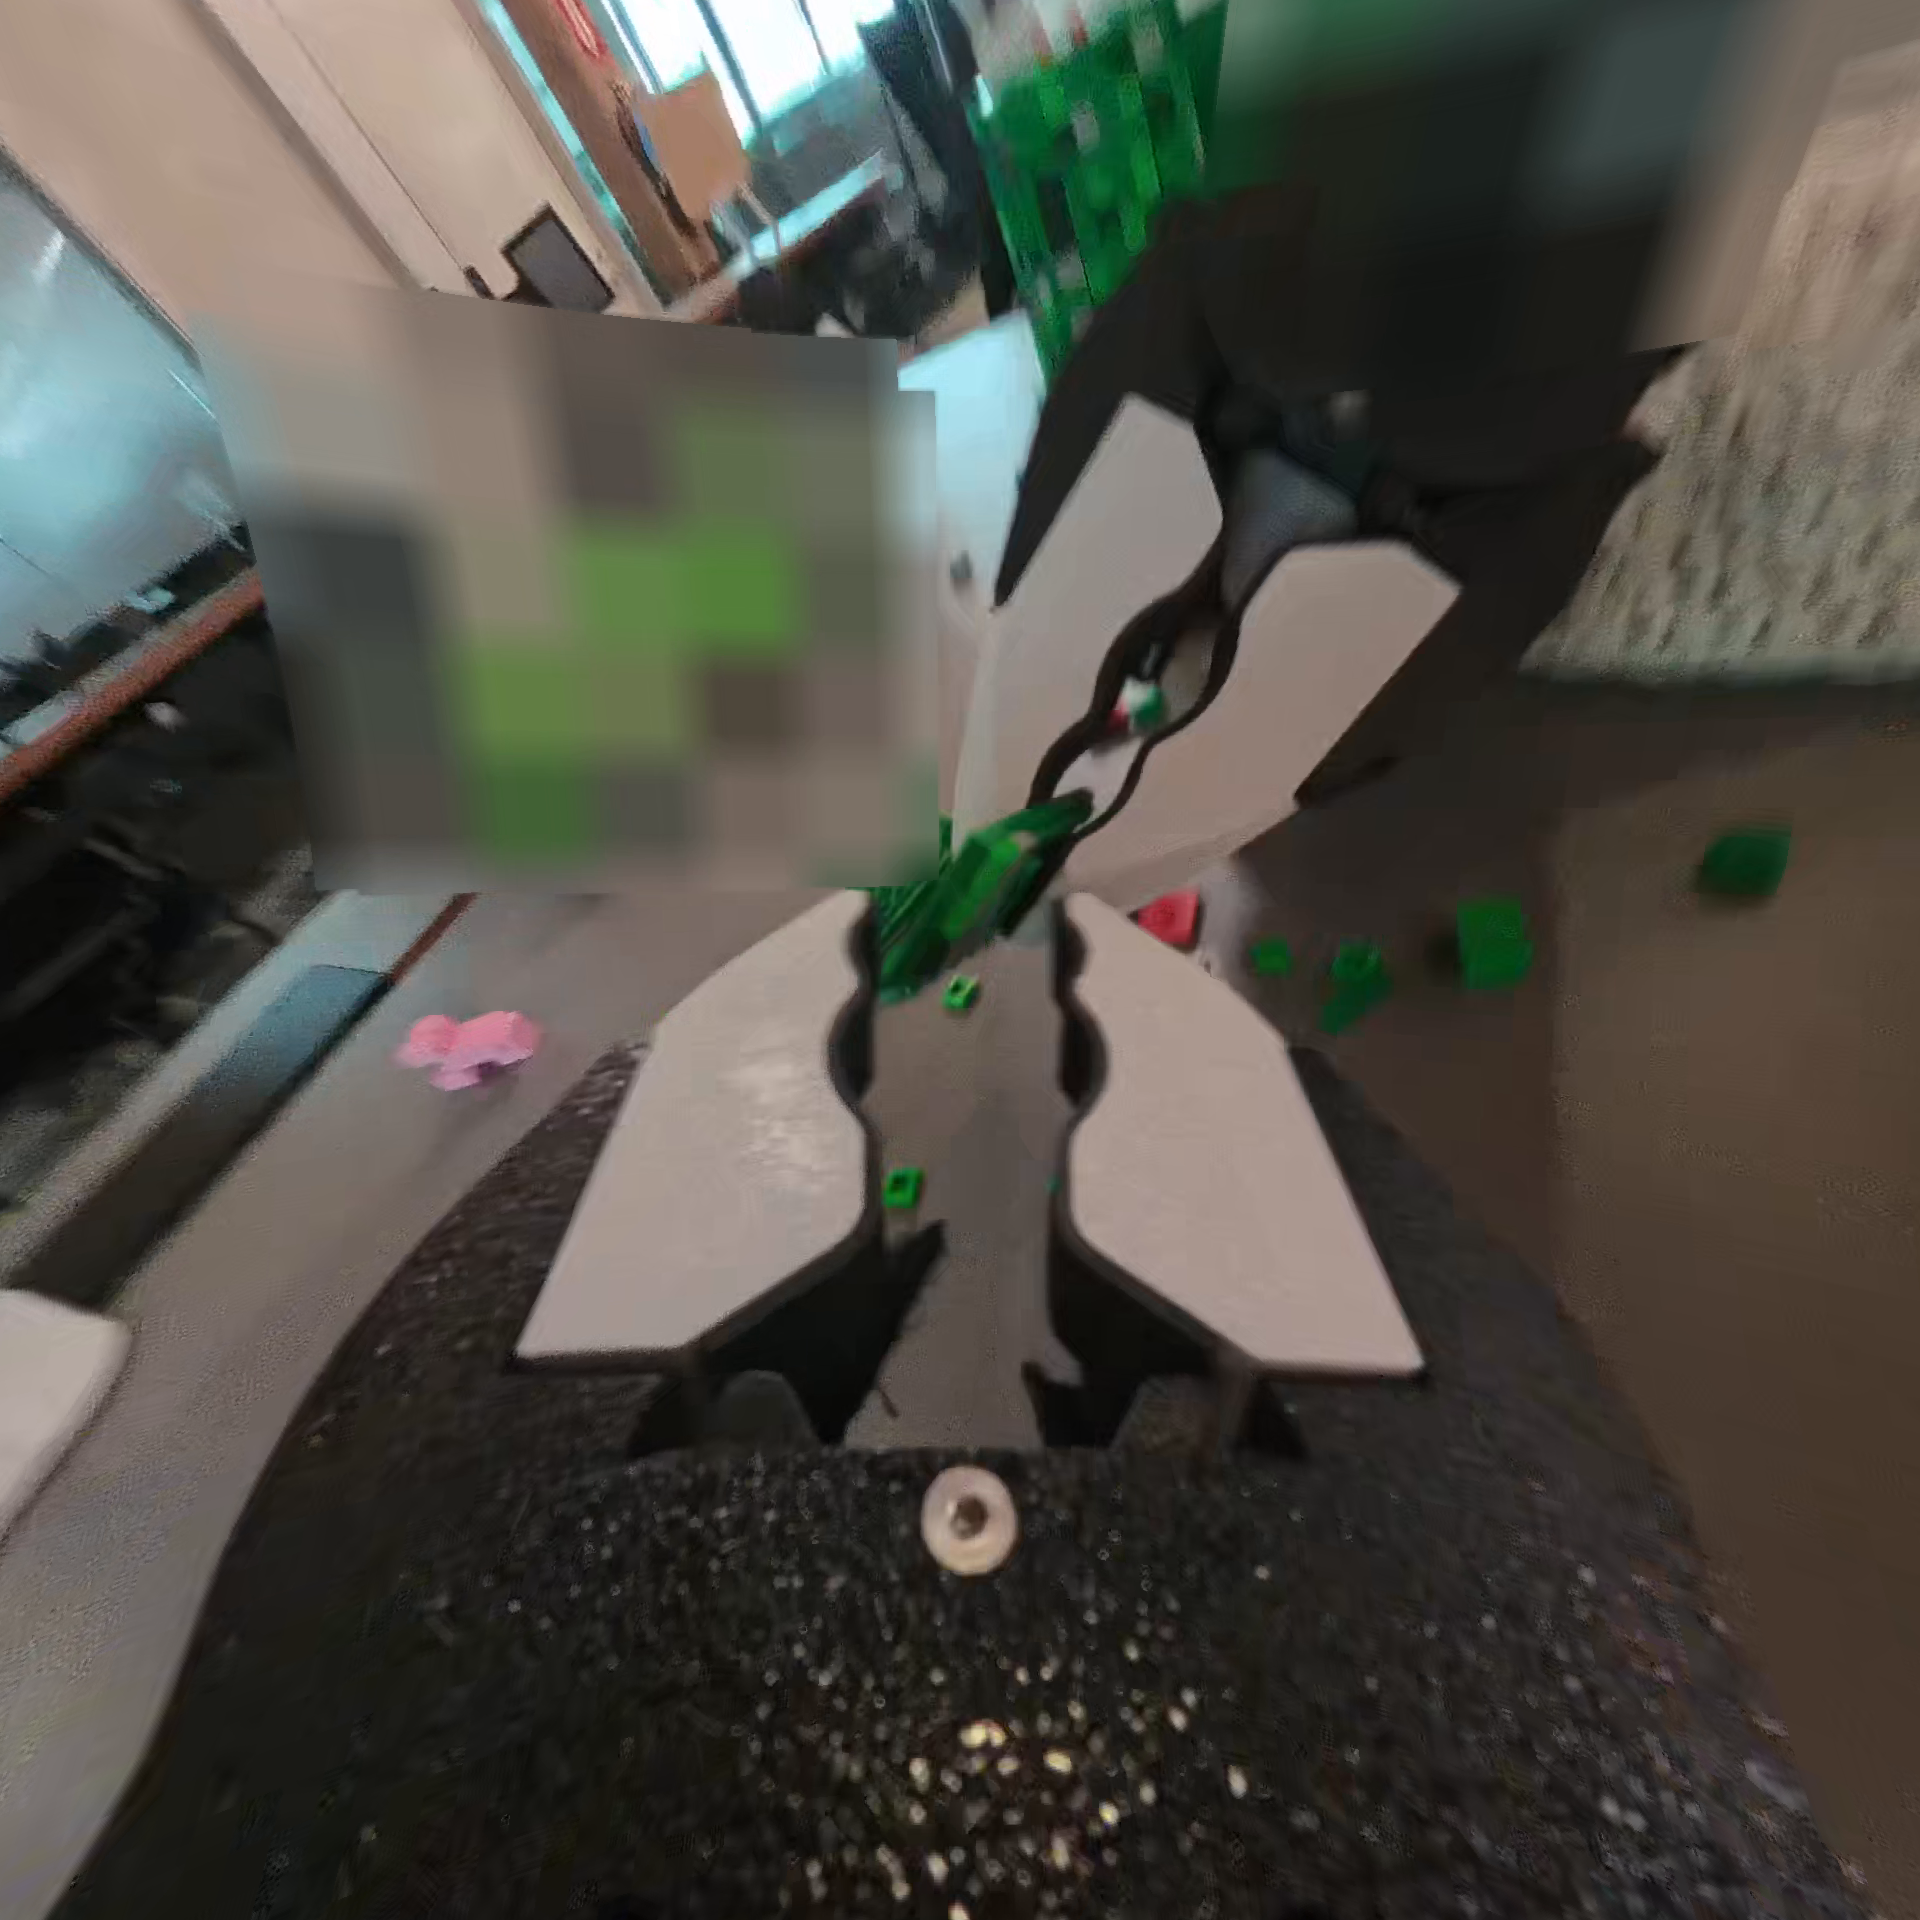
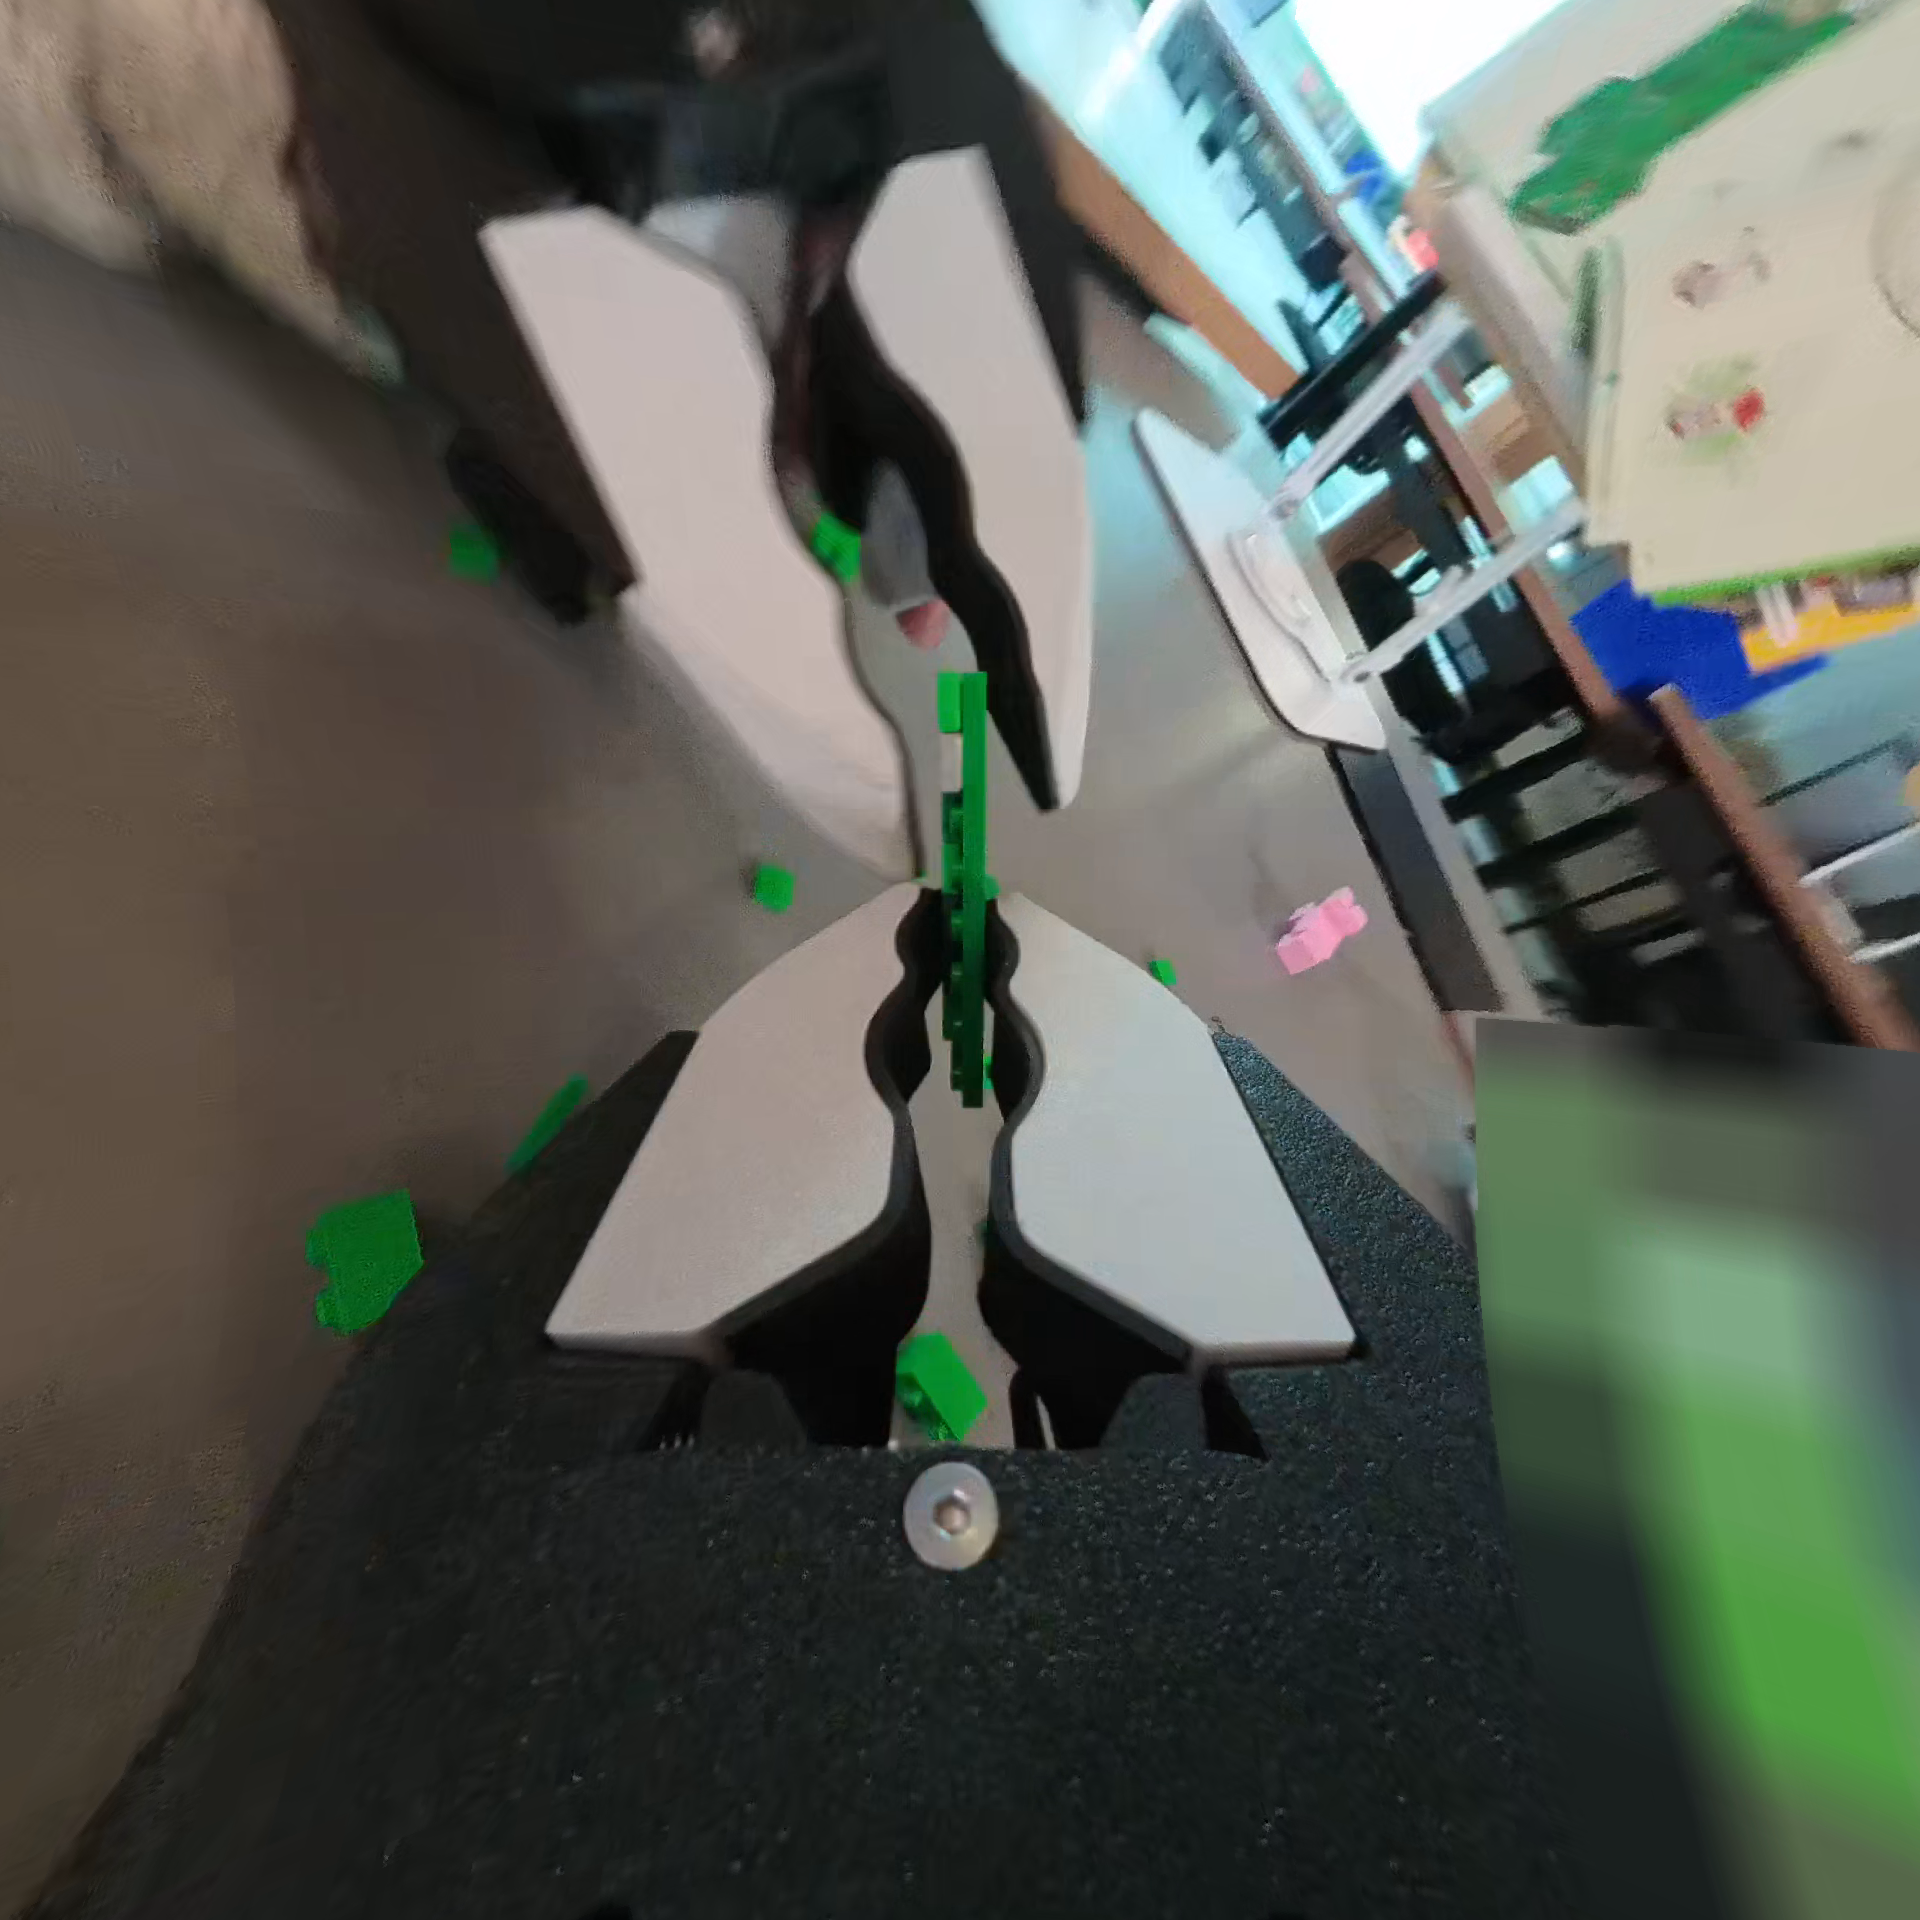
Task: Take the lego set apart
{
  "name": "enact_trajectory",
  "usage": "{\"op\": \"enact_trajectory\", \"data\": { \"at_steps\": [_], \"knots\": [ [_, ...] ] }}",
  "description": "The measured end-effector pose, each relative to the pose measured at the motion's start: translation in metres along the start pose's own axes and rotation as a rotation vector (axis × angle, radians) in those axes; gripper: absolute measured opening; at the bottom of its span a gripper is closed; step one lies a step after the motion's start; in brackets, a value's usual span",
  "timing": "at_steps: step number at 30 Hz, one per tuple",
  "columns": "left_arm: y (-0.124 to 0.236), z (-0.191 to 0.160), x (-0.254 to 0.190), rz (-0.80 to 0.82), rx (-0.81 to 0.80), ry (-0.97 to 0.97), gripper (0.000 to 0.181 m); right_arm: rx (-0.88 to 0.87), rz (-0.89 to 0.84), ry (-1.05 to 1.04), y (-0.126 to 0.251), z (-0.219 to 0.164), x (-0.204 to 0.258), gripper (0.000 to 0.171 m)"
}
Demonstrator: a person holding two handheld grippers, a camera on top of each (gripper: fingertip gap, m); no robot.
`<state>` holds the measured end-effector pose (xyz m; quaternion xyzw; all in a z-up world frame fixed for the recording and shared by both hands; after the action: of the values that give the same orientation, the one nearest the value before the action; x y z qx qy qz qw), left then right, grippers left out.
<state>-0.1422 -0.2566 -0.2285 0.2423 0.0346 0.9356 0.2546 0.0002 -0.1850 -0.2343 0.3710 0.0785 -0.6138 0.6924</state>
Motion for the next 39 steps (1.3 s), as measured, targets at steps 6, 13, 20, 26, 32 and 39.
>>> {"op": "enact_trajectory", "data": {
  "at_steps": [6,13,20,26,32,39],
  "knots": [
    [0.004,0.004,0.010,-0.127,-0.251,0.423,0.051,-0.409,0.203,-0.513,0.011,0.001,-0.019,0.005],
    [0.007,0.007,0.008,-0.265,-0.338,0.497,0.011,-0.518,0.430,-0.663,0.008,0.000,-0.019,0.005],
    [0.007,0.005,0.014,-0.322,-0.320,0.604,0.005,-0.472,0.312,-0.547,0.011,0.007,-0.019,0.012],
    [0.000,-0.009,0.027,-0.195,-0.061,0.847,0.005,-0.274,-0.205,-0.100,0.014,0.013,-0.015,0.033],
    [-0.004,-0.014,0.023,-0.208,0.076,0.798,0.005,-0.071,-0.218,0.111,-0.004,0.016,-0.001,0.045],
    [0.000,-0.007,0.021,-0.167,0.040,0.650,0.005,-0.087,-0.173,0.036,-0.001,0.015,-0.002,0.024]
  ]
}}
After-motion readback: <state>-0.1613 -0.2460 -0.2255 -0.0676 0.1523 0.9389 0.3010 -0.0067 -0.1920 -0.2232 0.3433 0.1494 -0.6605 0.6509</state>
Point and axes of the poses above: each gripper's, where its closed fingertips meet, y back along the fingers, z out of its top, x = y × z across the jaws, the point moved 10 cm from there along y, back along the fingers, and after that the axes turned 6 degrees about z, right-handed, at the moved point
